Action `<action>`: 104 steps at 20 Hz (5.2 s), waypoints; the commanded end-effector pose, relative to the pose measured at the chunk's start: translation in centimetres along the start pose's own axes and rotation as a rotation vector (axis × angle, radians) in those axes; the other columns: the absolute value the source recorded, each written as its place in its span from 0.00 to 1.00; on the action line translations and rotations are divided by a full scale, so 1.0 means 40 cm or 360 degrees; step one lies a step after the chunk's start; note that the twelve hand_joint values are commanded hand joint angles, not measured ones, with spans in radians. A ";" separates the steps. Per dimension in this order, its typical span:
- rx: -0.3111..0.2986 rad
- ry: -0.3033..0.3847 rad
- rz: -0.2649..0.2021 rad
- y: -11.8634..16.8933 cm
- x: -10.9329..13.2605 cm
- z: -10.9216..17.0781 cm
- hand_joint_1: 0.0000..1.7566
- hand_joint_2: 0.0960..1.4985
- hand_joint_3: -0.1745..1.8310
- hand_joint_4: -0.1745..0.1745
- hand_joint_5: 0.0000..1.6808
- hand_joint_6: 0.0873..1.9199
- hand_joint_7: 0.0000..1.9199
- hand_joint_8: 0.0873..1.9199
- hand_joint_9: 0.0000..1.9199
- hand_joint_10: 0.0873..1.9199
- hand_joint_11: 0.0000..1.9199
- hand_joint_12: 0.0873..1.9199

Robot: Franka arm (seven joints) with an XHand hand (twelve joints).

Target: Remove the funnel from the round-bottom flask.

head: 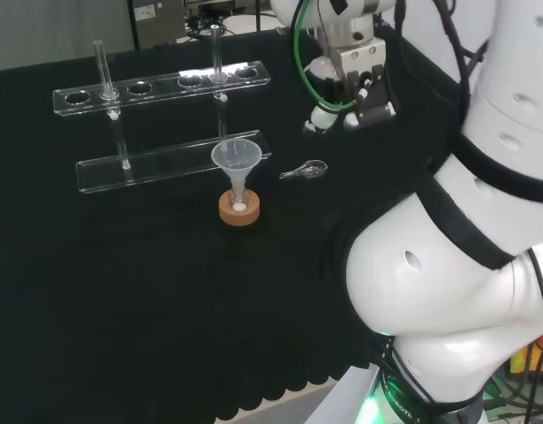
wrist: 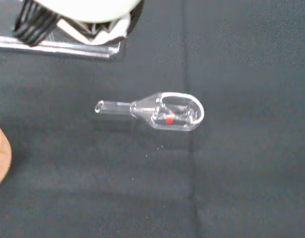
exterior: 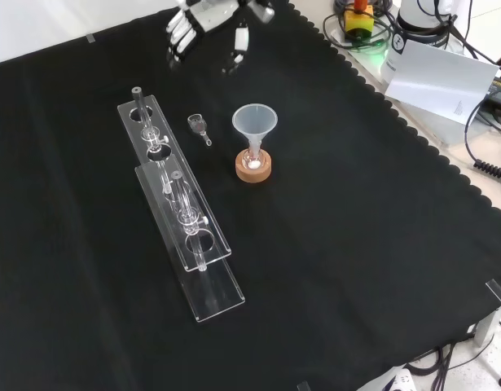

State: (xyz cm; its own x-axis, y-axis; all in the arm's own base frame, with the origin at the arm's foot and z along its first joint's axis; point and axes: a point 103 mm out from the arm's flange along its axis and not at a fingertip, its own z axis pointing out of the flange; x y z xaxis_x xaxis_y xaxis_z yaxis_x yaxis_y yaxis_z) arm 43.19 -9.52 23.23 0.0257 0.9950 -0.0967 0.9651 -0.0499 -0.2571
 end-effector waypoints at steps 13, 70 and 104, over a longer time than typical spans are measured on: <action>0.0145 -0.0016 -0.0232 -0.190 0.165 -0.119 0.42 0.33 0.41 0.27 0.13 0.00 0.10 0.34 0.25 0.31 0.18 0.68; 0.0259 -0.0179 -0.0429 -0.010 0.342 0.078 0.36 0.37 0.28 0.27 0.01 0.00 0.00 0.24 0.14 0.39 0.24 0.68; 0.0089 -0.0319 -0.0443 -0.009 0.359 0.077 0.53 0.39 0.42 0.47 0.38 0.38 0.23 0.31 0.42 0.22 0.30 0.63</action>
State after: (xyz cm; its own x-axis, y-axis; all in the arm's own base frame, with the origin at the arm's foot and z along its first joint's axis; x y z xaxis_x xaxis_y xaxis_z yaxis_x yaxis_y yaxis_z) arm 42.42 4.45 18.73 -0.2935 0.9354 -0.1970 0.9091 0.2094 -0.3602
